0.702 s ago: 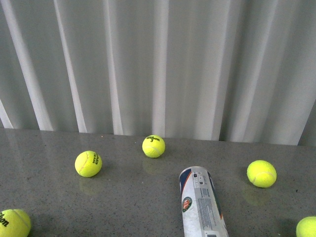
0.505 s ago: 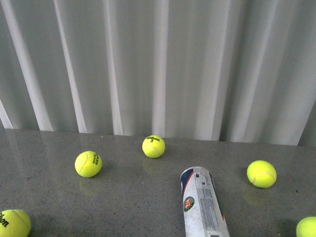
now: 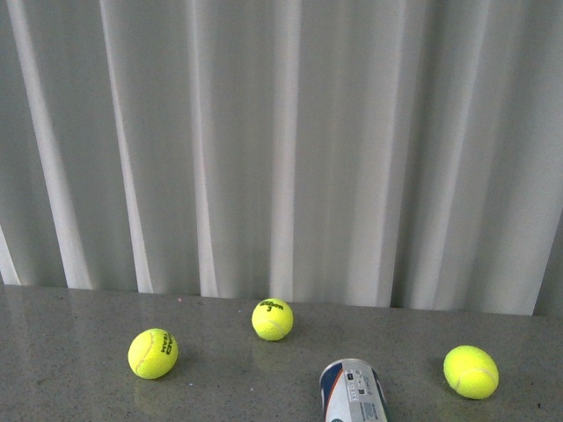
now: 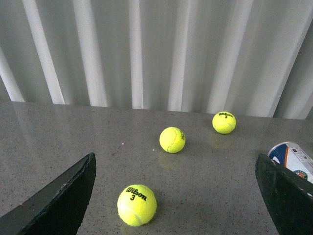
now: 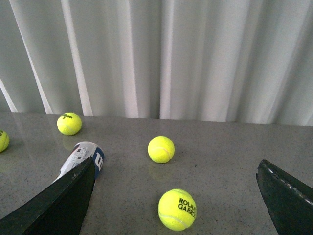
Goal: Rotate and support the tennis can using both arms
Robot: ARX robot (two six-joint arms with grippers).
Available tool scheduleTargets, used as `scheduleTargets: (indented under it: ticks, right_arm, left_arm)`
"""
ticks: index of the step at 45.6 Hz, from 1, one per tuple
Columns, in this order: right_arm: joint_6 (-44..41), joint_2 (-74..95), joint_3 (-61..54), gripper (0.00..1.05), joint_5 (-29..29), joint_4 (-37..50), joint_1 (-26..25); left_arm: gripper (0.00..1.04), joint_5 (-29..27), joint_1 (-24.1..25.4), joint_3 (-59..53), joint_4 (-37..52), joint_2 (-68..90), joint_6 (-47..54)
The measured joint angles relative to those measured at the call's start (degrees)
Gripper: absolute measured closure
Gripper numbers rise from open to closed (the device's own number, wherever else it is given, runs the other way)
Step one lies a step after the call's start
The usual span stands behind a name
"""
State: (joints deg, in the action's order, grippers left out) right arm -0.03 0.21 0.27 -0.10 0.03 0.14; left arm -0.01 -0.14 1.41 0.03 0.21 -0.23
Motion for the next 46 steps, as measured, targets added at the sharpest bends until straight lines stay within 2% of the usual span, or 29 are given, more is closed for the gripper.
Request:
scheduleTargets:
  ticks: [24, 26, 27, 34, 41, 46]
  right_arm:
    - [0.5, 0.9, 0.6, 0.07, -1.2, -1.7, -0.4]
    - [1.9, 7.1, 4.6, 0.07, -5.9, -9.5, -2.3]
    - [2.5, 10.3, 5.9, 0.07, -7.7, -10.1, -3.1]
    - [8.1, 31.8, 14.6, 0.07, -13.0, -4.7, -5.3]
    - [13.6, 55.0, 25.4, 0.07, -12.8, -0.6, -1.0]
    - [16.4, 73.7, 32.8, 0.07, -11.5, 1.9, 4.6]
  left_arm:
    - [0.07, 0.0, 0.0, 0.0, 0.0, 0.0, 0.0]
    - [0.07, 0.0, 0.0, 0.0, 0.0, 0.0, 0.0]
    - [0.07, 0.0, 0.0, 0.0, 0.0, 0.0, 0.0]
    - [0.07, 0.0, 0.0, 0.0, 0.0, 0.0, 0.0]
    - [0.07, 0.0, 0.0, 0.0, 0.0, 0.0, 0.0]
    - [0.07, 0.0, 0.0, 0.0, 0.0, 0.0, 0.0]
